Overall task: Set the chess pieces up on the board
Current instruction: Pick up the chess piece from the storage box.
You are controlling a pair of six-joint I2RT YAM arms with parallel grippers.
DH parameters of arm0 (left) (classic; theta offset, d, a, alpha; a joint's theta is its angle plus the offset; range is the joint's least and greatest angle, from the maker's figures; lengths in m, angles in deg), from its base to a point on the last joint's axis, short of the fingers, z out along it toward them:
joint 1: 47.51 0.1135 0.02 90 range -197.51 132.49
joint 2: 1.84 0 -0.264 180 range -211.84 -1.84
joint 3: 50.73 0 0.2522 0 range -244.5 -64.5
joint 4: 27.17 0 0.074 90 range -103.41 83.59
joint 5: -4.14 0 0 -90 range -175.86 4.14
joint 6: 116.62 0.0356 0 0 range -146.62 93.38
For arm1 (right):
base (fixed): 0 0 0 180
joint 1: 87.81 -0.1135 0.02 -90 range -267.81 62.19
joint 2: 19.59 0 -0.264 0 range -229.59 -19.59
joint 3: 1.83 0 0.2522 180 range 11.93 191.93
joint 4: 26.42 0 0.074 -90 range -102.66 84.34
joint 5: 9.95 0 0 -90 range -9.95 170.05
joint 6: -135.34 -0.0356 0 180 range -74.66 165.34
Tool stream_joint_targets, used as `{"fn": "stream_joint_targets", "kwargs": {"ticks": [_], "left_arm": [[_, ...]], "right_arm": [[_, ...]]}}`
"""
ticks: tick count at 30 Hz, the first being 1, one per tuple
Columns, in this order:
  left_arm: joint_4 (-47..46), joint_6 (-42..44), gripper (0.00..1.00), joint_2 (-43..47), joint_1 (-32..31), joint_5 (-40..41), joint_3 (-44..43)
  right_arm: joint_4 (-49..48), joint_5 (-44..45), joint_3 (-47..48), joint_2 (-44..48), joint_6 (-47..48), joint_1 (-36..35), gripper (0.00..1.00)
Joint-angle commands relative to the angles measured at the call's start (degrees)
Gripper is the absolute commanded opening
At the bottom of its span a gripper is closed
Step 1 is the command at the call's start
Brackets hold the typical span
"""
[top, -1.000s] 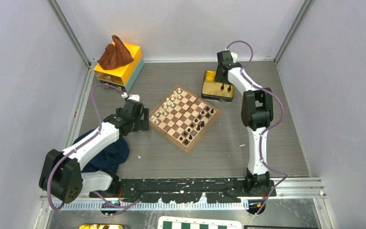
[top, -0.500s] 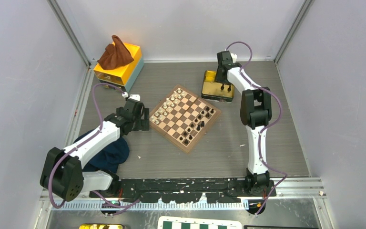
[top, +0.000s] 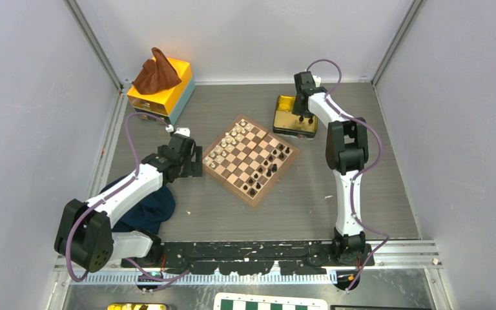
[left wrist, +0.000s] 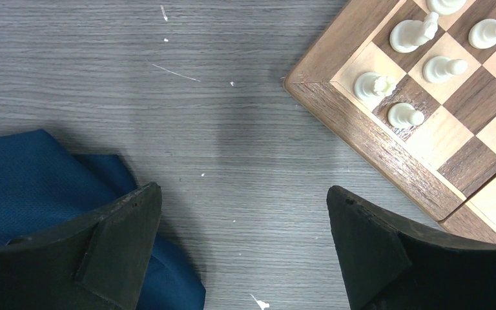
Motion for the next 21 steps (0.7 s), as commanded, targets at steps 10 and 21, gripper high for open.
{"fn": "stream_joint_targets", "kwargs": {"ticks": [10, 21], "left_arm": [[-1.1, 0.0, 1.00, 0.2, 0.1, 0.4, -2.1], [-1.1, 0.0, 1.00, 0.1, 0.1, 0.3, -2.1]], "right_arm": [[-1.2, 0.0, -1.0, 2.4, 0.5, 0.5, 0.32], [-1.2, -0.1, -0.7, 2.5, 0.7, 1.2, 0.36]]}}
